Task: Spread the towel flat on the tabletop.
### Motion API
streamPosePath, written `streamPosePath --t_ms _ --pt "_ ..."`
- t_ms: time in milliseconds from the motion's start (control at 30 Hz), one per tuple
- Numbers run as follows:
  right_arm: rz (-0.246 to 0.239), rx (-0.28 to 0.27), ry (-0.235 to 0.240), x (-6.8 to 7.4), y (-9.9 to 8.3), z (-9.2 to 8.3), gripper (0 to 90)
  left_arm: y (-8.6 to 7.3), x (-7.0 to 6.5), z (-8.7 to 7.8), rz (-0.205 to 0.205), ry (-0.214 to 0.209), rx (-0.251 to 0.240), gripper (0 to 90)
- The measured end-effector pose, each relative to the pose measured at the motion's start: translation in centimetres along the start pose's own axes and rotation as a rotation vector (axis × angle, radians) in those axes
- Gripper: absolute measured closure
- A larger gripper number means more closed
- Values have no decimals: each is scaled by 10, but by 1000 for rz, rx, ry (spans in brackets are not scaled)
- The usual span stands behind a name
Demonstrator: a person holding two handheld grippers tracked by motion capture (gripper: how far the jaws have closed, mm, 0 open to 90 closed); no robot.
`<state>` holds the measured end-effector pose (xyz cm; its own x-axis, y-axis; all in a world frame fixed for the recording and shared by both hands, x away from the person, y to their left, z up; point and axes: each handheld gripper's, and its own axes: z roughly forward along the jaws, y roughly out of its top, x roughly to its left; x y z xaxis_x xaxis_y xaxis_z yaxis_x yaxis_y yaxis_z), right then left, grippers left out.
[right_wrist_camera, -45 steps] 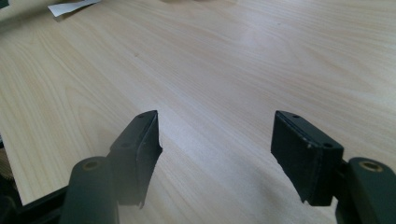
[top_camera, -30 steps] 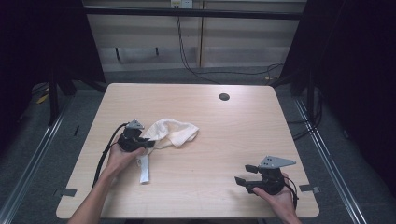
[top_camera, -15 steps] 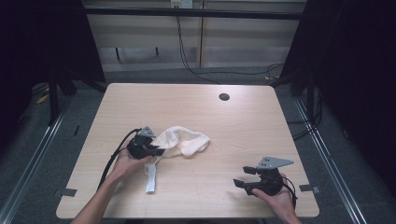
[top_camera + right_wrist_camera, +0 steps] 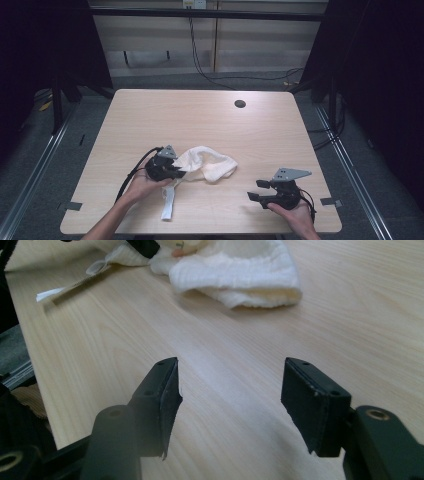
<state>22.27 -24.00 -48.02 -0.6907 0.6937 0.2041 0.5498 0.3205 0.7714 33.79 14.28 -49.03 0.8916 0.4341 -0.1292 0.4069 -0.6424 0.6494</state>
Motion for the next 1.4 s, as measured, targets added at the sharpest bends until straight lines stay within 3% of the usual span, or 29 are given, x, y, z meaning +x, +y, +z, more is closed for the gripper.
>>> streamPosePath --t_ms 267,300,367,433,467,533,633,767,833,867,933,967,1100,1200,1367,1400 --pt "-24 10 18 9 6 8 475 -8 -22 -6 10 -32 23 819" --pt "-52 25 28 14 7 11 489 -12 -33 -9 52 -25 30 819" --pt "-60 30 47 18 8 14 518 -15 -38 -10 33 -39 16 818" --pt "-64 28 61 20 10 18 548 -15 -37 -10 48 -40 26 817" --pt "-65 31 68 22 12 20 560 -15 -37 -9 32 -44 10 814" --pt "-69 32 73 24 14 22 570 -14 -37 -7 24 -51 1 784" --pt "-97 32 117 35 25 33 611 -10 -38 -8 57 -65 16 667" --pt "-137 49 155 45 36 47 675 -7 -40 -16 43 -74 -23 523" --pt "-158 64 171 49 42 55 683 -6 -42 -22 10 -111 -46 464" --pt "-172 71 167 52 44 57 691 -5 -43 -27 19 -104 -47 446" --pt "-198 78 174 54 46 61 695 -5 -44 -31 21 -89 -73 431" --pt "-212 92 183 58 49 71 722 -5 -43 -39 -11 -83 -104 422" --pt "-250 126 189 58 51 86 774 -15 -42 -53 -21 -46 -120 423" --pt "-258 128 181 56 51 89 779 -23 -41 -59 -35 -40 -135 436" --pt "-282 156 177 55 45 96 773 -32 -26 -66 -115 -7 -194 428" --pt "-282 156 177 55 45 96 773 -32 -26 -66 -115 -7 -194 431"
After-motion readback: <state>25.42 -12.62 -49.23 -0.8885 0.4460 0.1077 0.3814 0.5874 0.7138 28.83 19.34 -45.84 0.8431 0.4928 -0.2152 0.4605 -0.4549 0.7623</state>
